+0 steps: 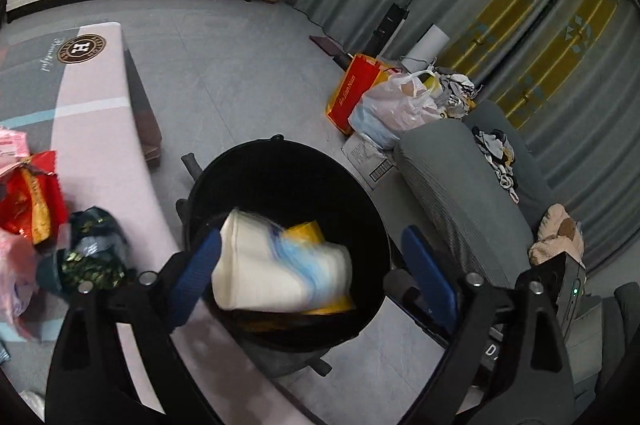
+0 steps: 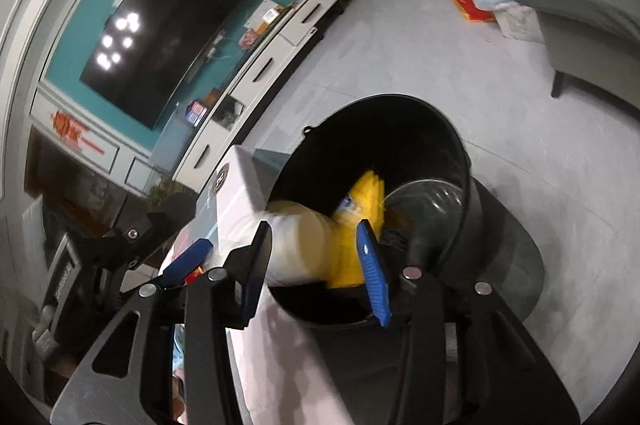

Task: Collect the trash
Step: 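Carry the chip bag and paper cup to the black bin and release both, then grasp the white tissue with the right gripper while the left gripper grasps the green snack bag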

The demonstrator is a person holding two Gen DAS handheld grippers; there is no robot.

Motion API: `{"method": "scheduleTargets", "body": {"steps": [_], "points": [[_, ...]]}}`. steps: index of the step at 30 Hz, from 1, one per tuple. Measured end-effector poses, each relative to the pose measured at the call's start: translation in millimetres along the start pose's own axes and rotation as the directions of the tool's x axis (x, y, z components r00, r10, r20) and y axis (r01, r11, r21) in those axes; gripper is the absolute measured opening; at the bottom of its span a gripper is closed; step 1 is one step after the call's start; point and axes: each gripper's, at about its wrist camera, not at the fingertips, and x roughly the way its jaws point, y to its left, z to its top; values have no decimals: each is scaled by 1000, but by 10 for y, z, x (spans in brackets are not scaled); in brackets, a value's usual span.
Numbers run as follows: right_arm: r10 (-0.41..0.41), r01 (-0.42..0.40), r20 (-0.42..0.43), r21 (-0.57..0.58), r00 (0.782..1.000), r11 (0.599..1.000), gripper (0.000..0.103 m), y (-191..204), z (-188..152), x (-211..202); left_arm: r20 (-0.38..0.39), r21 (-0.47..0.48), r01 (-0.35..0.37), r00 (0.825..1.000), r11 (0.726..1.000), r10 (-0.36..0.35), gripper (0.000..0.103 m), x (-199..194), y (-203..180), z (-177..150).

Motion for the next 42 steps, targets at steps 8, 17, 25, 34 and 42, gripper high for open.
{"method": "scheduleTargets", "body": {"steps": [8,17,25,34,42], "points": [[-27,26,40,5,999,1000,46,32,-5,-145,56,45,-31,998,999,28,96,-352,-9,-185],[48,-47,7,-139,999,989,55,508,-207,-142,155,104,-71,986,992,54,99,-1184,127,-696],[130,-169,-135,-343,982,924,60,1154,-699,-32,253,53,-104,963,993,88,100,-2151,623,-971],[106,-304,-350,-581,931,755,62,1847,-1555,256,290,-281,-327,867,902,404,100,-3024,1829,-1346],[-8,-299,-412,-674,911,676,62,2122,-2011,632,186,-495,-234,912,837,365,100,-3057,2387,-1521]]}}
